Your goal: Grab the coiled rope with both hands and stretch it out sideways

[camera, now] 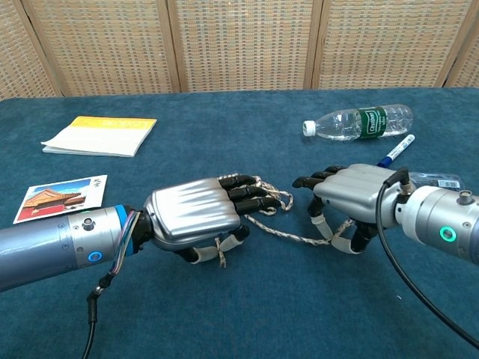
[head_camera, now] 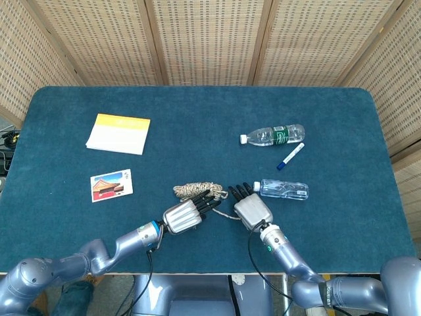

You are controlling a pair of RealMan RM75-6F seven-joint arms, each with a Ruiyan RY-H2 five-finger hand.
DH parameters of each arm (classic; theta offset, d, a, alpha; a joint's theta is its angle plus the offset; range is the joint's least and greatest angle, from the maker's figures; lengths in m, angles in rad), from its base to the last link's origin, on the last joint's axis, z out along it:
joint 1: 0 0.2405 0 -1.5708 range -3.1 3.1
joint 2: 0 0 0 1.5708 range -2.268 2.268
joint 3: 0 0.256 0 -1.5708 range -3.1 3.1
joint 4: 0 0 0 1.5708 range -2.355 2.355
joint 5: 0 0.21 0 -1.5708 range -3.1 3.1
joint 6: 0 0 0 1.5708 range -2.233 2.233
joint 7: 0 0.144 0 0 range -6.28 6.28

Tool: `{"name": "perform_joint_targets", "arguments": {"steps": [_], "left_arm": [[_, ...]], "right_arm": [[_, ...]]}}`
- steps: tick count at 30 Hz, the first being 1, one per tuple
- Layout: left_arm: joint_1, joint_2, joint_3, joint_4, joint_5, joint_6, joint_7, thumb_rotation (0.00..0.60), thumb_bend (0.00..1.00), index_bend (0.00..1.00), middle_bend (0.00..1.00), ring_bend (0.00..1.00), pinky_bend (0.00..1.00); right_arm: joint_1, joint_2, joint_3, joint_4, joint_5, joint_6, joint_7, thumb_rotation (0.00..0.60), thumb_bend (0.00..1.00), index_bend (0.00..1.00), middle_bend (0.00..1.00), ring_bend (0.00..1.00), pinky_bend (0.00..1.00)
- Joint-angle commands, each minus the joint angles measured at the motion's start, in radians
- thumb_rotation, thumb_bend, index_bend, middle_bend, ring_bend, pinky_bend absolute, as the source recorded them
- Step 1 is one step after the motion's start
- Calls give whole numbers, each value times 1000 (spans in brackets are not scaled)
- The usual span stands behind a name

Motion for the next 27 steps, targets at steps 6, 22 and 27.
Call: {"name": "perform_joint_targets", "arguments": {"steps": [6,22,27], "left_arm": [[2,-14,9,17,-5,2,-5,600,396,633,0,0,0],[7,18,15,-8,-3,43,3,600,461,720,0,0,0],[20,67,21,-44,1,80,-5,600,462,734,0,0,0]], "right_arm": [[0,6,-1,-4,1,3,0,600,428,608,0,0,0],[-2,15,-2,-15,-2,12,3,600,428,609,0,0,0],[-5,20,-1,-15,-3,21,2,600,428,610,0,0,0]]}}
